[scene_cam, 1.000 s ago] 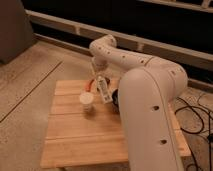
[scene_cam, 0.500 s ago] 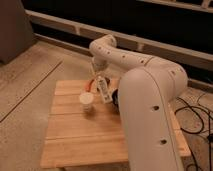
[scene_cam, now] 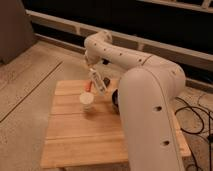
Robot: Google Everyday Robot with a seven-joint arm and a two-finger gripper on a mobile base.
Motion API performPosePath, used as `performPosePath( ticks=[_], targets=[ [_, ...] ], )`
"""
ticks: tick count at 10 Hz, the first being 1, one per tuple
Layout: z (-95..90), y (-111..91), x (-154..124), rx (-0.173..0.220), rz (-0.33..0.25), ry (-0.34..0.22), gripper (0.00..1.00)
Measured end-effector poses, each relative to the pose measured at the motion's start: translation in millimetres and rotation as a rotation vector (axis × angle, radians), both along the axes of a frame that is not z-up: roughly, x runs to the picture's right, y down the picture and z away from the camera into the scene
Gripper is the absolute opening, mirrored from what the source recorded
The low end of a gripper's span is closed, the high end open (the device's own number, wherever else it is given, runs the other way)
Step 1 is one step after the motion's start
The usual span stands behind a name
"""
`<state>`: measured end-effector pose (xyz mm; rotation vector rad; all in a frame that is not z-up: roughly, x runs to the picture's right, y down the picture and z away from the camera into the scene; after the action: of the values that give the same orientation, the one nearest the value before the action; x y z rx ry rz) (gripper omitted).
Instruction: Stand the bottle upright
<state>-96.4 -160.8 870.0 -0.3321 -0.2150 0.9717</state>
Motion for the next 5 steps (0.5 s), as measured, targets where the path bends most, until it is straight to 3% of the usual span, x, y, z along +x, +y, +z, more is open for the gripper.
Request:
performPosePath(
  ticks=[2, 5],
  targets=[
    [-9.4, -8.7, -0.9, 0.046, 0.034, -0.1, 0.0],
    [-14.8, 0.5, 8.6, 0.062, 0.072, -0.24, 0.0]
  ],
)
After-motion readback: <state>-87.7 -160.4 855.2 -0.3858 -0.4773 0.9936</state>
